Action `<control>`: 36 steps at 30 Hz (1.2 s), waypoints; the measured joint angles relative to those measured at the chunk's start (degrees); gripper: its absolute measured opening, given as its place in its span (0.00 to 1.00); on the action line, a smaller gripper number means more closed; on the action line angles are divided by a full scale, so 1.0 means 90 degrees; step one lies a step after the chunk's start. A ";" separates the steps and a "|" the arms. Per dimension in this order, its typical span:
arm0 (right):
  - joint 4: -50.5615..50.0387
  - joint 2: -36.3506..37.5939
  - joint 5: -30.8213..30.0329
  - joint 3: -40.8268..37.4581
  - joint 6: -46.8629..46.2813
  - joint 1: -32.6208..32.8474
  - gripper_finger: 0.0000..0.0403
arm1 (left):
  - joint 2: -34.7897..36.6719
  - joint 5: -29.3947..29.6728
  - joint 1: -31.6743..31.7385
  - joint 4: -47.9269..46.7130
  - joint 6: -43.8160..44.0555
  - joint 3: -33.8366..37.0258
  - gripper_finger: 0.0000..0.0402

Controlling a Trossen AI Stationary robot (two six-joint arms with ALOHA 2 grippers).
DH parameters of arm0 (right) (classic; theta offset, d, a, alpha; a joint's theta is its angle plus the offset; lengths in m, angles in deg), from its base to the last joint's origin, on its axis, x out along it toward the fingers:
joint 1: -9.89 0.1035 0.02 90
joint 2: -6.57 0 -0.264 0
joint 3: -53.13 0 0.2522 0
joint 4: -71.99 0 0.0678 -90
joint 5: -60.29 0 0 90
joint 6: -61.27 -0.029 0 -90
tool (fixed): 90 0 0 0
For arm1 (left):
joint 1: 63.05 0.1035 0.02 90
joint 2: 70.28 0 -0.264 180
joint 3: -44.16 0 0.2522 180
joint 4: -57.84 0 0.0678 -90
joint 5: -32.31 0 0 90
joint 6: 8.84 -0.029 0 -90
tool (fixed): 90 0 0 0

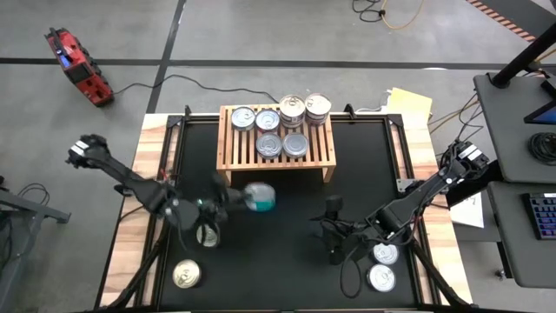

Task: Stack canned seafood by type on shelf
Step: Put the light green tuna can on the shelf aligned with the other green tuna can

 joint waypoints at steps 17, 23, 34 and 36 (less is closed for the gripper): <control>0.0007 -0.0007 -0.0023 0.0000 0.0027 -0.0002 0.45 | 0.0735 0.1899 0.0584 -0.3410 0.1251 0.0197 0.30; 0.0009 -0.0007 -0.0023 0.0000 0.0023 -0.0005 0.44 | 0.0737 0.1909 0.0973 -0.3393 0.1251 0.0441 0.30; 0.0007 -0.0007 -0.0027 0.0000 0.0041 -0.0073 0.42 | 0.0737 0.1121 0.1829 -0.2716 0.0452 0.0471 0.30; 0.0007 -0.0007 -0.0027 0.0000 0.0084 -0.0073 0.41 | 0.0736 0.0813 0.2008 -0.2709 0.0471 0.0471 0.30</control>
